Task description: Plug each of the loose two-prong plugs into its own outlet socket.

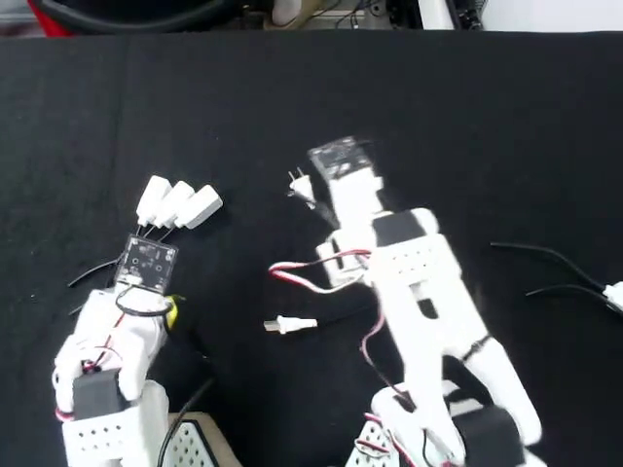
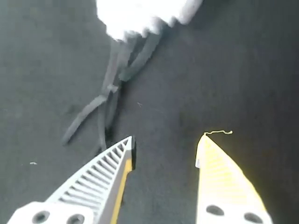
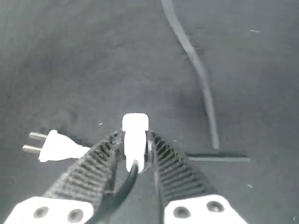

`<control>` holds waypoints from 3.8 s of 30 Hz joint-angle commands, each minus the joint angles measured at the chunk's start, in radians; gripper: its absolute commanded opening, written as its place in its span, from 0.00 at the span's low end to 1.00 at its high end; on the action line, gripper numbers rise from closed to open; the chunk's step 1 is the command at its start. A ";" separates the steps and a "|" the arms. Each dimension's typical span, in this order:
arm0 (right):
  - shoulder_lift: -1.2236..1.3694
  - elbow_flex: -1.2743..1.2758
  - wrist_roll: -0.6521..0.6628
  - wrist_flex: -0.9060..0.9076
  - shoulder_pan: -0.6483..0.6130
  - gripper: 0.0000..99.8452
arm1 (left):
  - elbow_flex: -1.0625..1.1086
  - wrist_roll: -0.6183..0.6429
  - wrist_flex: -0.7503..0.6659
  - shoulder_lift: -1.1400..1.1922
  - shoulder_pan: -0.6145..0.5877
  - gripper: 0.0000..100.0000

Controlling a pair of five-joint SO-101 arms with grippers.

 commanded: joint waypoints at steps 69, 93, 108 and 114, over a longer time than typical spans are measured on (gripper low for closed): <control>-0.065 0.018 0.006 -0.040 0.084 0.01 | -1.036 -0.124 -0.104 1.579 0.587 0.03; -0.065 -0.124 0.055 0.153 0.341 0.01 | -0.722 -0.132 -0.330 1.384 0.900 0.31; -0.059 -0.120 0.057 0.153 0.339 0.01 | -0.731 -0.221 -0.384 1.384 0.733 0.28; -0.059 -0.120 0.060 0.152 0.339 0.01 | -0.679 -0.209 -0.522 1.384 0.673 0.28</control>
